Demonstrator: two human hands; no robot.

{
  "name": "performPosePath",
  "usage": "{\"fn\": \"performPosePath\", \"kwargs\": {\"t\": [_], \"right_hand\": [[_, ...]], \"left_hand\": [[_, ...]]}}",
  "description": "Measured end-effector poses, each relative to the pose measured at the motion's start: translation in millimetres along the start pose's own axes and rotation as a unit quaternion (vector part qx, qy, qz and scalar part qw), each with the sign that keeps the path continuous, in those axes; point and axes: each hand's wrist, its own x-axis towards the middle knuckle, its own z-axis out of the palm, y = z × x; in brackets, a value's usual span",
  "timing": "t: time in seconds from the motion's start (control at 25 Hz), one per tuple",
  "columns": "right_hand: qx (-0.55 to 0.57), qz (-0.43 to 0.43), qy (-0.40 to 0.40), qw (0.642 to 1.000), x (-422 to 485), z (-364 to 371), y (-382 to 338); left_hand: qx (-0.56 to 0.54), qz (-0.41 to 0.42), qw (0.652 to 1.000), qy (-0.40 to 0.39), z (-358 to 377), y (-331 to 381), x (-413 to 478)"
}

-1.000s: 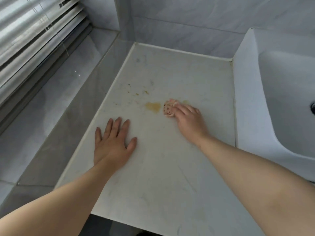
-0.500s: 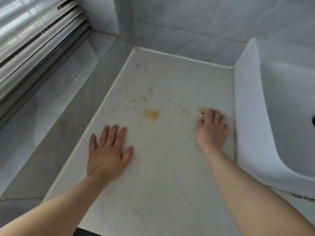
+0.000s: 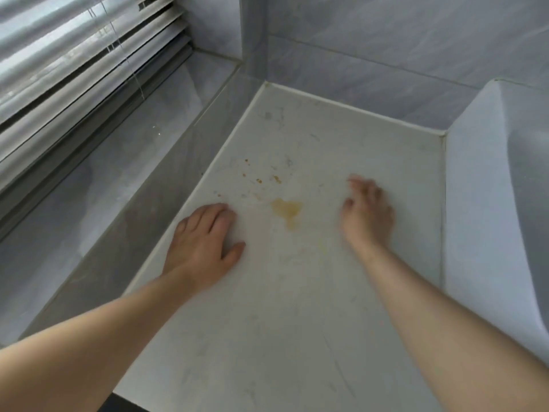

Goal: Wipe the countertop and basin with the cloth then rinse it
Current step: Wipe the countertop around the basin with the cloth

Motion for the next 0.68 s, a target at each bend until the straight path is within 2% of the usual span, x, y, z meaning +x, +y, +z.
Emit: {"fn": "performPosePath", "kwargs": {"t": [0.08, 0.12, 0.16, 0.2, 0.28, 0.32, 0.36, 0.4, 0.44, 0.52, 0.6, 0.64, 0.68], "right_hand": [[0.065, -0.208, 0.004, 0.976, -23, 12, -28], [0.100, -0.260, 0.015, 0.960, -26, 13, -31], [0.145, -0.263, 0.030, 0.953, -17, 7, -25], [0.173, -0.212, 0.069, 0.959, 0, 2, -11], [0.107, -0.010, 0.125, 0.986, 36, -7, 27], [0.056, 0.106, 0.111, 0.987, 54, -13, 43], [0.009, 0.181, 0.062, 0.981, 67, -13, 49], [-0.016, 0.196, 0.021, 0.980, 73, -7, 42], [-0.012, 0.148, 0.017, 0.989, 72, 0, 25], [0.055, -0.088, 0.017, 0.994, 55, 20, -20], [0.122, -0.300, -0.009, 0.946, 42, 27, -45], [0.154, -0.340, -0.012, 0.928, 46, 24, -44], [0.186, -0.316, 0.005, 0.930, 57, 18, -32]], "left_hand": [[0.003, -0.002, 1.000, -0.012, 0, -8, 15], [0.017, -0.002, 1.000, -0.016, 2, -10, 17], [0.032, -0.002, 0.999, -0.020, 4, -10, 17], [0.042, -0.001, 0.999, -0.025, 6, -10, 17], [0.051, -0.002, 0.998, -0.034, 6, -9, 16], [0.050, -0.007, 0.998, -0.033, 5, -9, 17], [0.050, -0.010, 0.998, -0.032, 5, -9, 18], [0.057, -0.008, 0.998, -0.036, 6, -10, 19], [0.064, -0.004, 0.997, -0.043, 6, -11, 19], [0.068, -0.002, 0.997, -0.043, 8, -12, 19], [0.072, 0.002, 0.997, -0.042, 8, -12, 18], [0.073, 0.002, 0.996, -0.047, 8, -12, 18], [0.074, -0.001, 0.996, -0.052, 8, -12, 18]]}}
